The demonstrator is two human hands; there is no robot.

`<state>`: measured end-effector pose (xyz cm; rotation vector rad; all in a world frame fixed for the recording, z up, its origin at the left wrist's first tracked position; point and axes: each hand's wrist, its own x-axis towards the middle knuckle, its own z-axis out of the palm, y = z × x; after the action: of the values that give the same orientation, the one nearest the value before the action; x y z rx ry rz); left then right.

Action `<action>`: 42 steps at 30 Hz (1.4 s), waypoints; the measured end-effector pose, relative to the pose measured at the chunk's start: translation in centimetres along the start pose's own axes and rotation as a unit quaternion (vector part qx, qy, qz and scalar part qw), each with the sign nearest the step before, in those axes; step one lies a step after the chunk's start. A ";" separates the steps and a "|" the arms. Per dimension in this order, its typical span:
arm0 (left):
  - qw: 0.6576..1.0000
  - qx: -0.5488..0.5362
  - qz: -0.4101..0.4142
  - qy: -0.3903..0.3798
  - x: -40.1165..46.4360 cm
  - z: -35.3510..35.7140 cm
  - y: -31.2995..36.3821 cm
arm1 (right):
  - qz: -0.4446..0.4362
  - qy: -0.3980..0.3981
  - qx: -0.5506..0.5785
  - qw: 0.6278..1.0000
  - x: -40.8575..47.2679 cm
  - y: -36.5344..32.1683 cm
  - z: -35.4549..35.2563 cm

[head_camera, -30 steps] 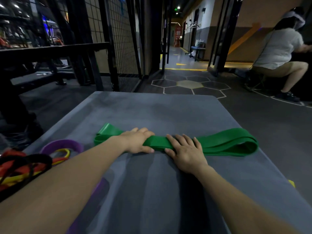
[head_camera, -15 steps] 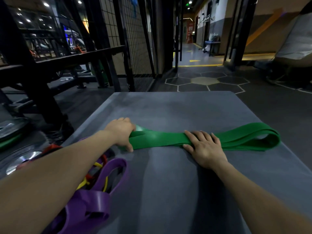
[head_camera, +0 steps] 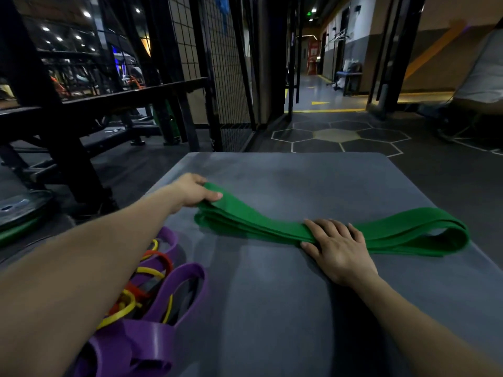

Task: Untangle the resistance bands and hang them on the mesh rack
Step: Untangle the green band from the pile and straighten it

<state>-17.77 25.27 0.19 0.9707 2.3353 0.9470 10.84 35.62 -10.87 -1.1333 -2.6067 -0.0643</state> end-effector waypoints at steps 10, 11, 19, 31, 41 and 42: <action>0.988 0.024 -0.099 0.112 -0.3 4.9 -1.4 | 0.002 0.001 0.010 1.000 -0.1 0.0 0.0; 0.985 0.016 -0.109 0.134 -0.1 4.8 -1.5 | 0.001 0.001 0.010 1.000 -0.1 0.0 0.0; 0.965 -0.209 -0.147 0.060 -0.3 3.8 -3.2 | -0.002 0.006 0.004 1.000 -0.2 0.1 0.1; 0.914 0.335 -0.009 0.227 -3.1 4.8 -0.4 | 0.011 0.008 0.018 1.000 -0.3 0.0 -0.4; 0.897 0.337 0.280 0.061 -5.9 13.6 0.4 | 0.000 -0.001 0.016 1.000 -0.3 0.1 -0.9; 0.896 0.334 0.286 0.068 -5.8 13.7 0.1 | -0.004 0.003 0.028 1.000 -0.1 0.1 -0.8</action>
<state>-5.54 26.89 -8.16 2.0003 2.5927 0.3676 11.17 35.48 -10.18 -1.1021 -2.5918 0.0027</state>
